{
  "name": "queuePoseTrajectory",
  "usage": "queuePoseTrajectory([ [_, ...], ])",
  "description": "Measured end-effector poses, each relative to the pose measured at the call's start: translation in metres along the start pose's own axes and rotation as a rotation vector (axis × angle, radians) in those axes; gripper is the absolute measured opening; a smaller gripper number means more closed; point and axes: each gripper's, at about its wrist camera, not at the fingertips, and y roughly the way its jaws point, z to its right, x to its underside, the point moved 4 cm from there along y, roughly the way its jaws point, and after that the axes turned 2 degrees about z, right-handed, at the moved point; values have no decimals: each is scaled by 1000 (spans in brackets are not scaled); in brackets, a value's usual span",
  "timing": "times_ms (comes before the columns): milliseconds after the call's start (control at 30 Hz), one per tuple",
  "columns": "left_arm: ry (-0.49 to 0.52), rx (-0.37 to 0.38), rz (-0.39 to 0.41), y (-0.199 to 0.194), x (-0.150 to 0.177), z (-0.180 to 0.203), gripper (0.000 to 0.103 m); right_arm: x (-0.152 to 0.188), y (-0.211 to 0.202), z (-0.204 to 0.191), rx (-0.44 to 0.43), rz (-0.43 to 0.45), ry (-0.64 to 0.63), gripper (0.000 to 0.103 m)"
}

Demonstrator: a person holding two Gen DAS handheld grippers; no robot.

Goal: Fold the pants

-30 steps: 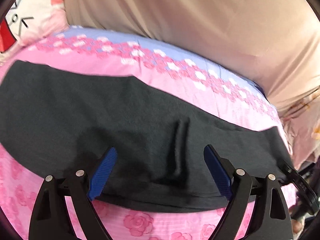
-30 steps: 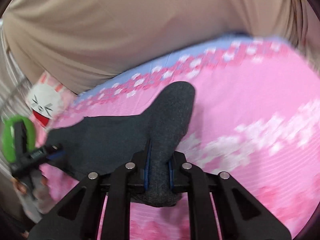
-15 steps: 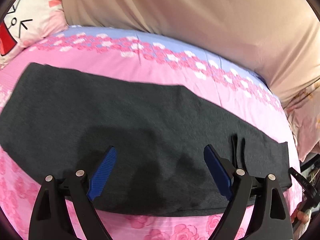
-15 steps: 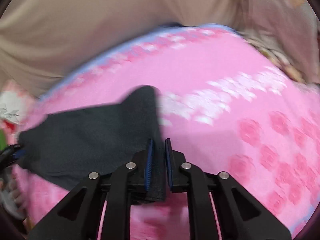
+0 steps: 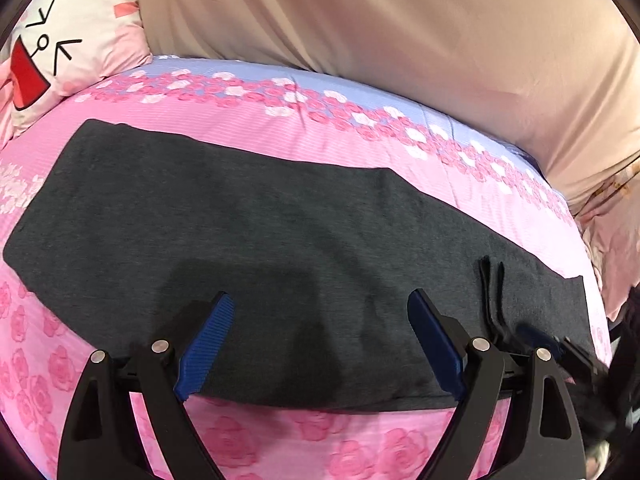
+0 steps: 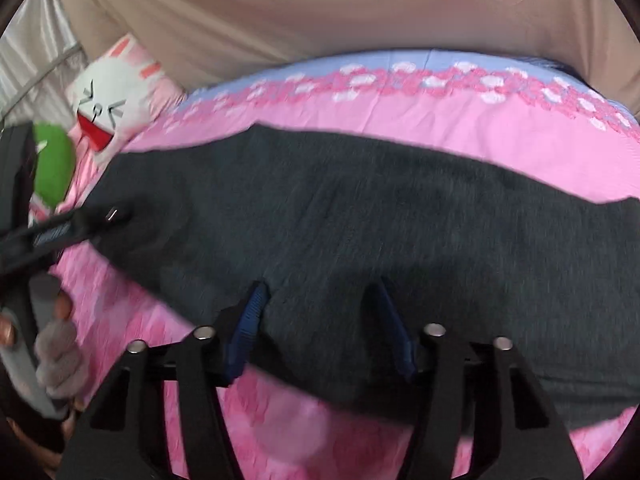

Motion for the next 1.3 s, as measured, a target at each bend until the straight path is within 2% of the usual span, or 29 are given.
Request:
queuePoseTrajectory([
  [33, -4, 2, 3, -1, 0, -4, 86, -5, 1, 2, -21, -5, 31, 8],
  [67, -8, 3, 5, -1, 0, -7, 86, -9, -2, 1, -32, 6, 52, 8],
  [133, -16, 13, 15, -4, -2, -12, 86, -27, -23, -7, -51, 94, 68, 8],
  [200, -24, 19, 24, -8, -3, -16, 86, -39, -36, -22, -107, 137, 68, 8],
  [267, -40, 23, 32, -10, -5, -23, 86, -44, -25, -38, -151, 115, 61, 8],
  [367, -73, 16, 37, -12, -5, -36, 86, -23, 34, -56, -102, -27, -10, 11],
  [400, -83, 10, 37, -14, -5, -41, 86, -17, 36, -57, -91, 10, -21, 12],
  [467, -109, -16, 49, -21, -4, -60, 86, -18, 24, -59, -94, 10, -24, 20],
  [533, -116, -59, 60, -28, -4, -77, 86, -19, 0, -55, -111, 72, 8, 58],
  [567, -118, -95, 69, -32, -4, -86, 86, -19, -10, -53, -107, 95, 7, 61],
  [667, -129, -209, 93, -40, -3, -110, 86, -12, -31, -43, -44, 137, 0, 60],
  [767, -153, -221, 91, -41, -3, -123, 86, -10, -37, -38, 25, 164, -14, 40],
  [800, -161, -218, 89, -40, -3, -124, 86, -12, -35, -37, 36, 164, -15, 28],
  [833, -162, -221, 89, -40, -2, -125, 86, -15, -28, -37, 40, 149, -18, 25],
  [867, -158, -227, 90, -40, -2, -124, 86, -16, -17, -38, 44, 123, -25, 24],
  [933, -142, -240, 90, -36, -3, -120, 86, -6, 17, -42, 44, 12, -39, 23],
  [1000, -135, -239, 82, -34, -2, -117, 86, -8, 17, -50, 71, 31, -68, 23],
  [1100, -135, -235, 75, -35, 0, -117, 86, -17, 4, -57, -6, 70, -32, 23],
  [1167, -143, -228, 79, -37, 1, -120, 86, -16, 12, -60, 10, 51, -55, 23],
  [1200, -148, -222, 79, -38, 1, -121, 86, -12, 26, -59, 17, 9, -66, 23],
  [1300, -166, -209, 80, -40, 1, -125, 86, -11, 21, -60, 2, 37, -43, 24],
])
